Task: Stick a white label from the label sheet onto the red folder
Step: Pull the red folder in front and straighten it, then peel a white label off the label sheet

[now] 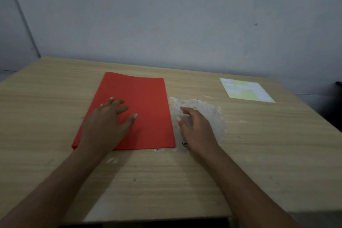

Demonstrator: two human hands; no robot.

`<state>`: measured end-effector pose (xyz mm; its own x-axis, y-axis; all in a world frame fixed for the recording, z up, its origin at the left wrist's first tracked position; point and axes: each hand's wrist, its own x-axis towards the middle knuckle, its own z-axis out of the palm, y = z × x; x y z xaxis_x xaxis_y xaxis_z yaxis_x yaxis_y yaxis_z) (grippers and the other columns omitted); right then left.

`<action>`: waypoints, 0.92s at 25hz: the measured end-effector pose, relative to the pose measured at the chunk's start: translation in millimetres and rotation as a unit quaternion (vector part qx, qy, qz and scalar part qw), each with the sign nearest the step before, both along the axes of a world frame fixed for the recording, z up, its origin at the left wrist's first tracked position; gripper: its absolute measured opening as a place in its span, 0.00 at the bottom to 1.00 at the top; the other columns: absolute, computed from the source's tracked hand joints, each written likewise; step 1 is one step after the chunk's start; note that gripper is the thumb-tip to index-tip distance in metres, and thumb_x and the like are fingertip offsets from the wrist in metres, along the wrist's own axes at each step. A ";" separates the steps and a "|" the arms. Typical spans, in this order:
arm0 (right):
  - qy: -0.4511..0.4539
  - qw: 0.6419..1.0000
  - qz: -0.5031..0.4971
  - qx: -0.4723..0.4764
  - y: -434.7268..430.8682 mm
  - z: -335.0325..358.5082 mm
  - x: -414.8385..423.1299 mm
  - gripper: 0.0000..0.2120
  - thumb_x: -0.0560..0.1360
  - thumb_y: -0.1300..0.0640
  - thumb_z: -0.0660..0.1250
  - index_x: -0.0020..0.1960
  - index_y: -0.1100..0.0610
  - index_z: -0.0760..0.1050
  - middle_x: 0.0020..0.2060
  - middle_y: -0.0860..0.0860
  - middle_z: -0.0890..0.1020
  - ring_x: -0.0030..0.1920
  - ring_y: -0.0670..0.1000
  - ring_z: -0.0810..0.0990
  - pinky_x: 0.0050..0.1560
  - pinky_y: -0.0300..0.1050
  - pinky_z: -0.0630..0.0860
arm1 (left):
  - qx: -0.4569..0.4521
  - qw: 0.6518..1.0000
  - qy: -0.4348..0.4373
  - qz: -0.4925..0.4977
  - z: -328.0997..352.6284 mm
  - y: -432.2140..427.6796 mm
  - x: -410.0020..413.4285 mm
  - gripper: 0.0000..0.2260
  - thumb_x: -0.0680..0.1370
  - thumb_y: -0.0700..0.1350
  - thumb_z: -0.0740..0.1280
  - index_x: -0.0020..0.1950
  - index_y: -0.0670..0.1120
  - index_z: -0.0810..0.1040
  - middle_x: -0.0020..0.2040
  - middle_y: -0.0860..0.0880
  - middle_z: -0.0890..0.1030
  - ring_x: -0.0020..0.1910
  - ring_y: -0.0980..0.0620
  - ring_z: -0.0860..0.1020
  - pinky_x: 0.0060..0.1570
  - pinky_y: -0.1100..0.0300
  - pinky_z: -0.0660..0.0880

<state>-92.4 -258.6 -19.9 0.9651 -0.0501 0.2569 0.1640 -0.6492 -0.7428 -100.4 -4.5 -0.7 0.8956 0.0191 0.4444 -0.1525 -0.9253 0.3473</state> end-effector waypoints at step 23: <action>0.026 0.950 -0.196 -0.242 -248.5 -3.9 95.3 0.25 0.78 0.44 0.62 0.71 0.53 0.69 0.70 0.52 0.73 0.71 0.55 0.69 0.68 0.53 0.66 | 0.058 0.959 0.138 -0.240 -26.1 -344.2 177.9 0.30 0.81 0.57 0.55 0.78 0.42 0.59 0.79 0.44 0.61 0.79 0.44 0.55 0.76 0.47 0.55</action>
